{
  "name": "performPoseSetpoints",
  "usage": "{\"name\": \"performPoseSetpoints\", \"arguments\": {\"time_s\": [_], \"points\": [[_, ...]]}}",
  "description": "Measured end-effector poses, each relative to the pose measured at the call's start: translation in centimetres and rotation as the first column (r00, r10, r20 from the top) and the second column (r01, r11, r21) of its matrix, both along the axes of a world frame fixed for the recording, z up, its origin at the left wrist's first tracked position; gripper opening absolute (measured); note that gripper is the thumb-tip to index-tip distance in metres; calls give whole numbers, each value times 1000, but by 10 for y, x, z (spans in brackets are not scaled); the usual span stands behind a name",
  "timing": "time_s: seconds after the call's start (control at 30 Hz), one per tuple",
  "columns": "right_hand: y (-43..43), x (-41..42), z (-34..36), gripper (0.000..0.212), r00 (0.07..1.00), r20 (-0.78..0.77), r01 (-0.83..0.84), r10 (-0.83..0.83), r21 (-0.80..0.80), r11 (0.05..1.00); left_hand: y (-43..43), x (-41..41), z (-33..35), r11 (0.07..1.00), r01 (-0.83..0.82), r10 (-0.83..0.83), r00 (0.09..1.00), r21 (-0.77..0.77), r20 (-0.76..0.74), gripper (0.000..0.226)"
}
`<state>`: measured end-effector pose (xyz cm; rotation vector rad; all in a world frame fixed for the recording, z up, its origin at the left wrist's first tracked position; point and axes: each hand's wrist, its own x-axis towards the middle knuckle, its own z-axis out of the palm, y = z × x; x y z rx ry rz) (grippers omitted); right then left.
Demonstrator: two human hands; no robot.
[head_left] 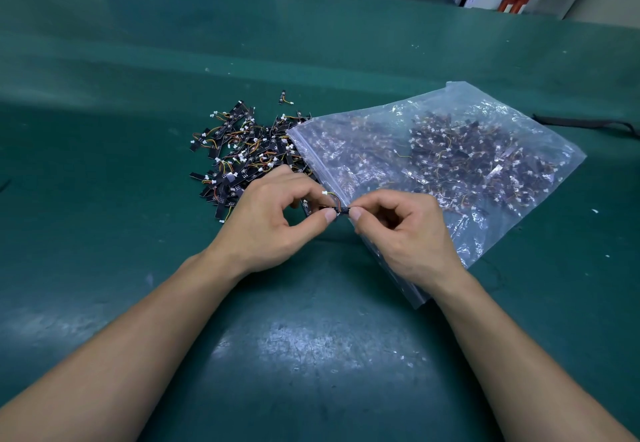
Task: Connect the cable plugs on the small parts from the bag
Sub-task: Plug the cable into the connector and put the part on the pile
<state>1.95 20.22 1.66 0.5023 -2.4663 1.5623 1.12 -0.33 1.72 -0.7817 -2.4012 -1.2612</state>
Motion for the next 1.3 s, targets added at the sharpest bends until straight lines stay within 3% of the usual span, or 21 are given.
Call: {"name": "performPoseSetpoints", "arguments": {"time_s": [0.2, 0.37, 0.8, 0.9, 1.2, 1.3], "points": [[0, -1, -1, 10, 1000, -4, 0, 0, 0, 1000, 0, -2, -3, 1000, -1, 1, 1000, 14, -15, 5], [1, -1, -1, 6, 1000, 13, -11, 11, -37, 999, -1, -3, -3, 999, -28, 29, 998, 15, -52, 18], [0, -2, -3, 10, 999, -50, 11, -11, -1, 1000, 0, -1, 0, 1000, 2, -2, 1000, 7, -11, 5], [0, -1, -2, 6, 1000, -18, -1, 1, -25, 1000, 0, -1, 1, 1000, -14, 14, 999, 5, -41, 18], [-1, -1, -1, 8, 1000, -2, -18, 18, -6, 1000, 0, -2, -1, 1000, -8, 8, 999, -9, -42, 9], [-1, -1, 0, 11, 1000, -3, -16, 16, -6, 1000, -1, -2, -1, 1000, 8, -8, 1000, -11, -22, 17]]}}
